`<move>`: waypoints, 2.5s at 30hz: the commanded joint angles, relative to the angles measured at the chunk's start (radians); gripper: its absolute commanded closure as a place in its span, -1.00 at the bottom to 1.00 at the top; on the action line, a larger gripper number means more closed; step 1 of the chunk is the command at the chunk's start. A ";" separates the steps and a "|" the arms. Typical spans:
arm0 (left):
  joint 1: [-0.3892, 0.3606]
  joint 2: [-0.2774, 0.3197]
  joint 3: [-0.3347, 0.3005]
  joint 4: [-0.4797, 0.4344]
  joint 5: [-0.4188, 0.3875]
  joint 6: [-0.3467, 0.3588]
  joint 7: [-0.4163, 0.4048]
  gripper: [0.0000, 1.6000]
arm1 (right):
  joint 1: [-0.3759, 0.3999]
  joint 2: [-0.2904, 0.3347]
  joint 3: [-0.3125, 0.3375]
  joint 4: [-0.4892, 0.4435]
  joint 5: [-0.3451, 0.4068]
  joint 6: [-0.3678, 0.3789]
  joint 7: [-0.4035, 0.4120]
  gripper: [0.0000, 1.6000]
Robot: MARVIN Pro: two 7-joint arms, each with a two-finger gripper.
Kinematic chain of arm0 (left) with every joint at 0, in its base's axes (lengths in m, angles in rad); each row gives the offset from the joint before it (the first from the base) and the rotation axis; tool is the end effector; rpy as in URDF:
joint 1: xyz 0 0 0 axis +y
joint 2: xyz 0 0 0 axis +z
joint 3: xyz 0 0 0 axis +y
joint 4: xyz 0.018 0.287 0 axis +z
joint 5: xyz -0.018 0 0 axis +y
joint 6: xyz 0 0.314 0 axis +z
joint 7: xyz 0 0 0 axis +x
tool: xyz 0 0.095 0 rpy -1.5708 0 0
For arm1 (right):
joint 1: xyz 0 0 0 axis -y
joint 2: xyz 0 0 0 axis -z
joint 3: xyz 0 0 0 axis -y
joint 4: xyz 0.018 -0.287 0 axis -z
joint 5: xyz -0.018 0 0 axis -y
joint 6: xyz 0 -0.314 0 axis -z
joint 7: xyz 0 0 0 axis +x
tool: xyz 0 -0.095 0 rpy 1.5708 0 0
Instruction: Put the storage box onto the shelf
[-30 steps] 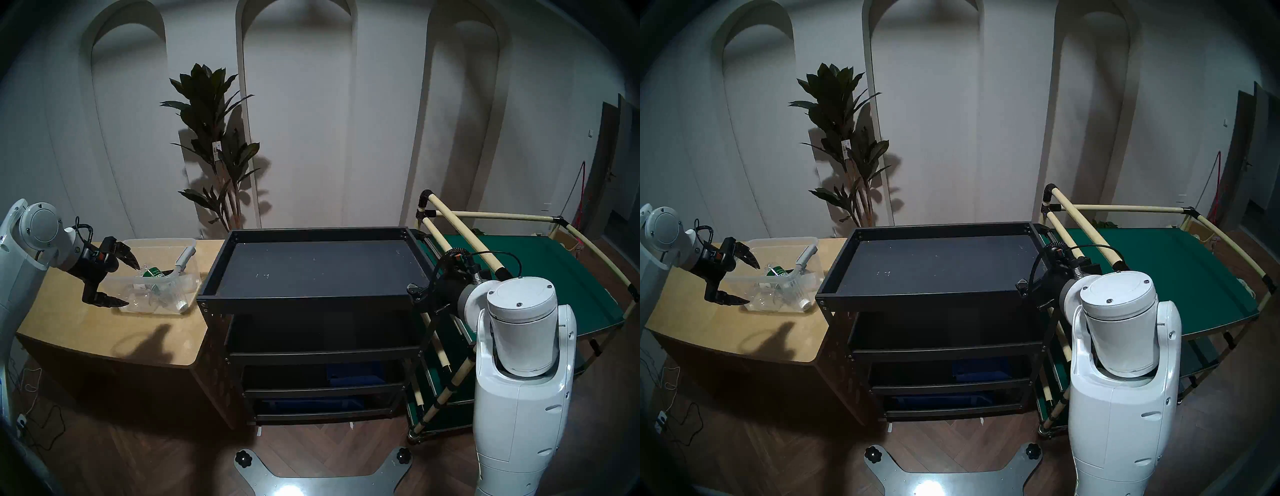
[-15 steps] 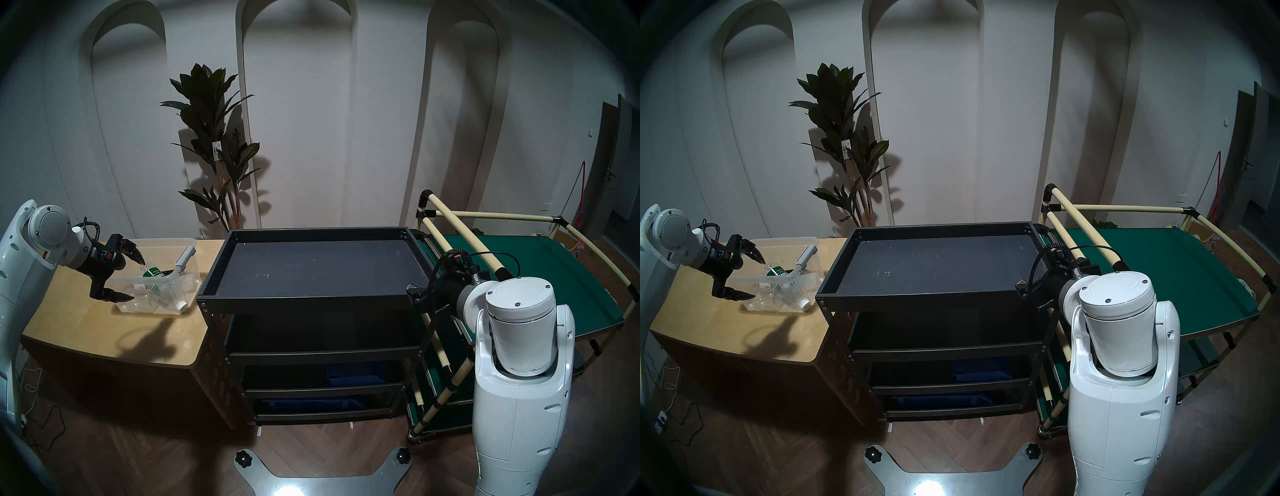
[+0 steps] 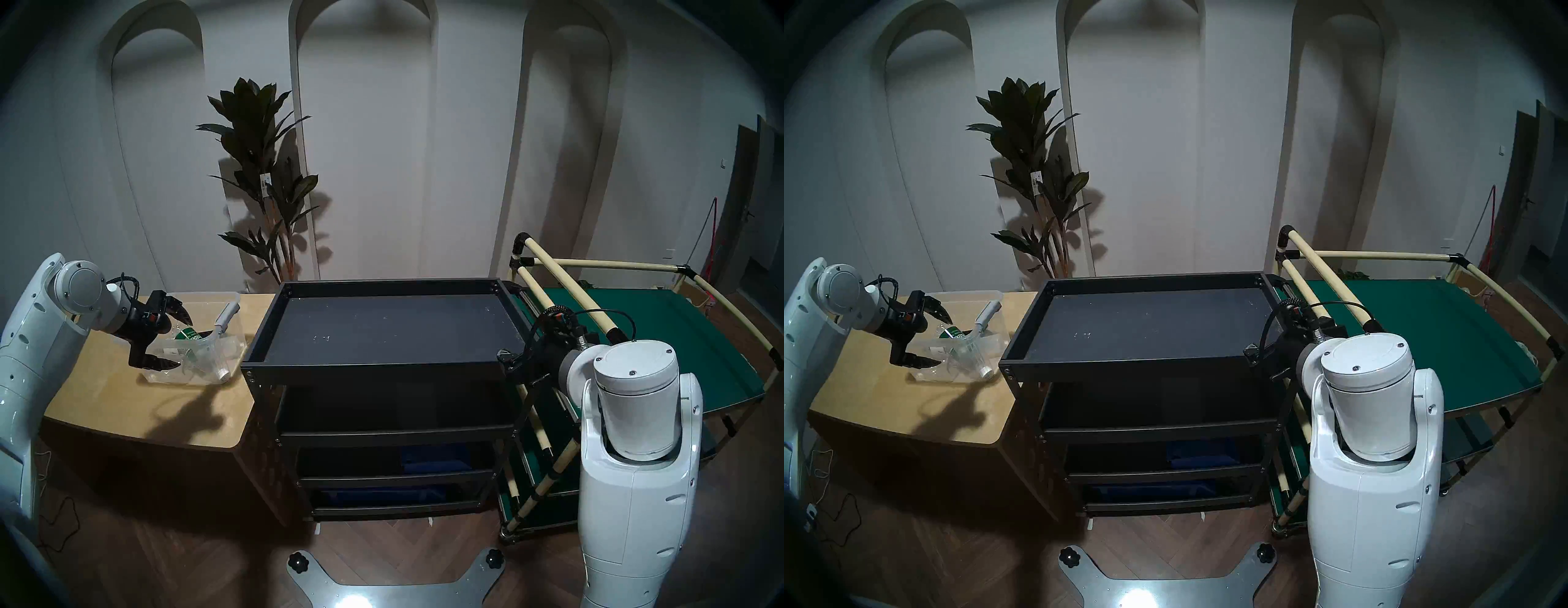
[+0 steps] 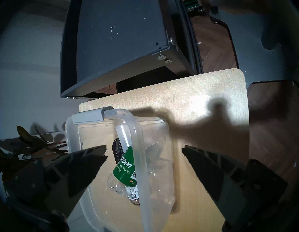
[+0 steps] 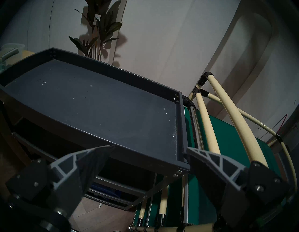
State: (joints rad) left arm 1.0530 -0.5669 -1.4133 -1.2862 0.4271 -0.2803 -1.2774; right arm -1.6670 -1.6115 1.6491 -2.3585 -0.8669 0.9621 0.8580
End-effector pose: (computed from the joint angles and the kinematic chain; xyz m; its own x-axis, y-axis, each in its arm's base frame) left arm 0.4436 0.2887 -0.1455 -0.1523 -0.9831 0.1014 -0.8433 0.0757 -0.5321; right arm 0.3265 -0.0143 -0.1466 0.4305 0.3752 0.8209 0.1974 -0.9266 0.3200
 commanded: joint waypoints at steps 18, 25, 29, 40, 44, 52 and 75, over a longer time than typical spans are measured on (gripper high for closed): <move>-0.149 -0.039 0.082 0.178 0.126 -0.067 0.047 -1.00 | 0.010 0.001 0.000 -0.010 0.001 -0.002 -0.001 -1.00; -0.179 -0.047 0.109 0.224 0.165 -0.087 0.058 -1.00 | 0.011 0.001 0.001 -0.008 0.002 -0.002 -0.001 -1.00; -0.199 -0.053 0.123 0.249 0.186 -0.099 0.065 -1.00 | 0.011 0.001 0.001 -0.007 0.002 -0.002 -0.001 -1.00; -0.239 -0.084 0.173 0.316 0.243 -0.127 0.086 -1.00 | 0.013 0.001 0.001 -0.005 0.003 -0.002 -0.001 -1.00; -0.253 -0.098 0.192 0.341 0.265 -0.136 0.094 -1.00 | 0.013 0.001 0.001 -0.005 0.004 -0.002 -0.002 -1.00; -0.282 -0.127 0.229 0.388 0.304 -0.153 0.109 -1.00 | 0.014 0.001 0.002 -0.004 0.004 -0.002 -0.002 -1.00; -0.377 -0.200 0.310 0.516 0.405 -0.188 0.162 1.00 | 0.017 0.001 0.002 -0.003 0.006 -0.002 -0.002 -1.00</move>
State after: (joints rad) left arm 0.7281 -0.7498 -1.1117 -0.7947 0.8091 -0.4646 -1.1238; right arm -1.6572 -1.6114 1.6522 -2.3451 -0.8603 0.9621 0.8580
